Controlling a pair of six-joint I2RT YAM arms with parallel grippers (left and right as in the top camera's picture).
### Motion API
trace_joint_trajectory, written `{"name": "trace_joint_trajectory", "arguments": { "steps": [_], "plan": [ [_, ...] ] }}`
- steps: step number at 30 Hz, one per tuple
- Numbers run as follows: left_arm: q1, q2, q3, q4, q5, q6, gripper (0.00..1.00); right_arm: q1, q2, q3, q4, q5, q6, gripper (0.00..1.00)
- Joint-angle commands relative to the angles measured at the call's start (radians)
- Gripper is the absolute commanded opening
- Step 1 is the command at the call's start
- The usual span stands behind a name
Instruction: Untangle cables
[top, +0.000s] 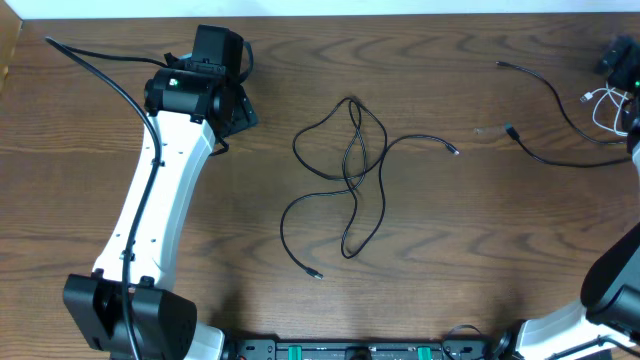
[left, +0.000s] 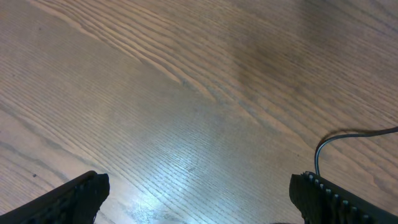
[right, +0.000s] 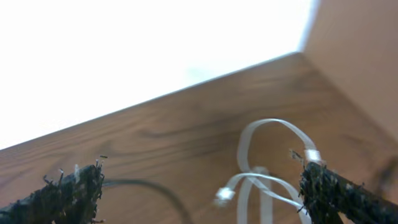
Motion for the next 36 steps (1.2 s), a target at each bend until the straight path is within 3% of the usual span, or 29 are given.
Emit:
{"name": "trace_joint_trajectory", "arguments": {
  "steps": [1,8,16,19,21,24,30,36],
  "plan": [
    [0.003,-0.004,-0.002,-0.003,-0.013,0.005,0.98,0.058,-0.016,0.012,-0.035,-0.188,-0.013,0.99],
    [0.003,-0.004,-0.002,-0.003,-0.013,0.005,0.98,0.23,-0.014,0.011,-0.201,-0.254,-0.017,0.99],
    [0.003,-0.004,-0.002,-0.003,-0.013,0.005,0.98,0.523,-0.014,0.011,-0.409,-0.254,-0.016,0.99],
    [0.003,-0.004,-0.002,-0.003,-0.013,0.005,0.98,0.625,-0.014,0.005,-0.472,-0.253,-0.016,0.97],
    [0.003,-0.004,-0.002,-0.003,-0.013,0.005,0.98,0.683,-0.014,-0.004,-0.476,-0.242,-0.016,0.83],
    [0.003,-0.004,-0.002,-0.003,-0.013,0.005,0.98,0.77,-0.014,-0.028,-0.475,-0.15,-0.006,0.85],
    [0.003,-0.004,-0.002,-0.003,-0.013,0.005,0.98,0.895,0.002,-0.075,-0.418,0.103,0.153,0.99],
    [0.003,-0.004,-0.002,-0.003,-0.013,0.005,0.98,0.951,0.13,-0.081,-0.362,0.105,0.37,0.97]
  ]
}}
